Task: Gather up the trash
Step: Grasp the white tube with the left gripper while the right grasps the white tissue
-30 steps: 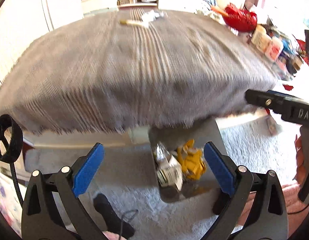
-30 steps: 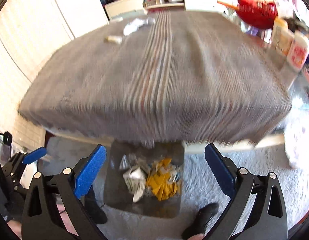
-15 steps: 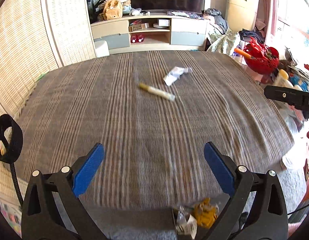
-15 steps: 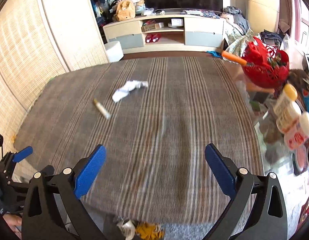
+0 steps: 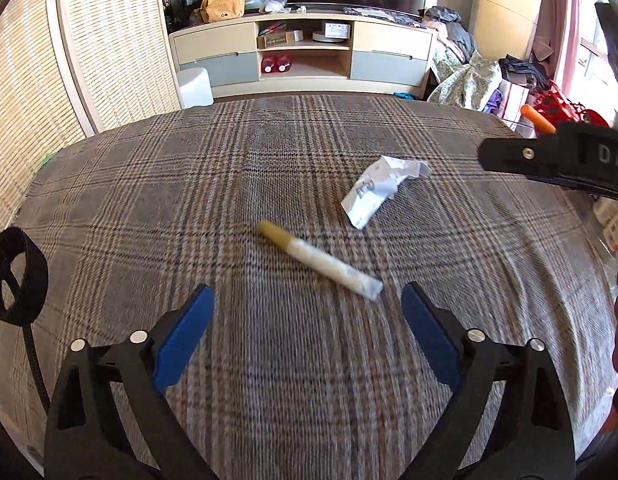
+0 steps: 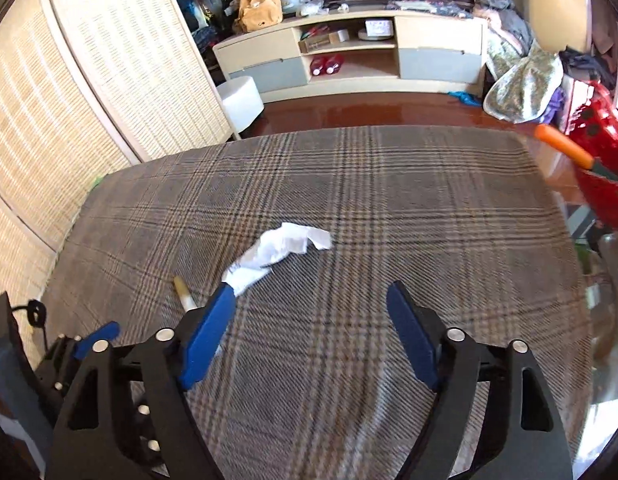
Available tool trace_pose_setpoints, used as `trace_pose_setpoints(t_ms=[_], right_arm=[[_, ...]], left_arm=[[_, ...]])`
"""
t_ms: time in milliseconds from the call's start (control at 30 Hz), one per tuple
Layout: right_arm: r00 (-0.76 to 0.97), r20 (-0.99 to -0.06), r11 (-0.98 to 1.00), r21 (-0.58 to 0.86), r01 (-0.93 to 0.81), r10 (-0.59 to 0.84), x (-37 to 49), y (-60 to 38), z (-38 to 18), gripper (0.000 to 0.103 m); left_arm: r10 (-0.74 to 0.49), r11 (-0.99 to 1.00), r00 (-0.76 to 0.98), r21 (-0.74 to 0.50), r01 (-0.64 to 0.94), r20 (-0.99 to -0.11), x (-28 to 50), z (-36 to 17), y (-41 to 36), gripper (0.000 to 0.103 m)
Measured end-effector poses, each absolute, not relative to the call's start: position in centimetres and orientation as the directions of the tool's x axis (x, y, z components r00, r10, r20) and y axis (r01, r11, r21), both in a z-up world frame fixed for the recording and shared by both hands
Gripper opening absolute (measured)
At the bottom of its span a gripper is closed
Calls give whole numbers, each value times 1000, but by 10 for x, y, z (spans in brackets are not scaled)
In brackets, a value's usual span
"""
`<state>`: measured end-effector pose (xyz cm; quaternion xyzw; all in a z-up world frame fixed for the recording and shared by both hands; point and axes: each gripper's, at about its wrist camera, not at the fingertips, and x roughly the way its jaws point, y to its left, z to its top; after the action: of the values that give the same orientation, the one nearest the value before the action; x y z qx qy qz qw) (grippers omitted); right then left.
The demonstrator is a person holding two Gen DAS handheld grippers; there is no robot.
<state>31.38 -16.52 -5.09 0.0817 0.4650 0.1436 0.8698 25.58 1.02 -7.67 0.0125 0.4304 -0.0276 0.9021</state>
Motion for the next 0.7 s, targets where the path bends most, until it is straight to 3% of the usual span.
trace_pose_setpoints(t_ms=[67,400,567,633,700], right_arm=[[509,-786,936,301,-181,351,327,-156,-59,55],[427,-804,910,357,-210,414,358,-120,-95,55],[405,-813,908,358,-218,418,360,-111,-109,24],[411,-808,906,358,-228,422,359,-109,-108,18],[426,-810,914,331,-233,403,358,-108,-107,9]], left_arm=[[-32,999,625,-4,46,-780,266,-81,10,84],[-12,1000,591,6,30,-807,290,-110,13,69],[-16,999,608,14,45,-794,285,-110,13,65],[-16,999,613,17,47,-790,284,-109,13,56],[-12,999,620,21,46,-785,282,-108,13,36]])
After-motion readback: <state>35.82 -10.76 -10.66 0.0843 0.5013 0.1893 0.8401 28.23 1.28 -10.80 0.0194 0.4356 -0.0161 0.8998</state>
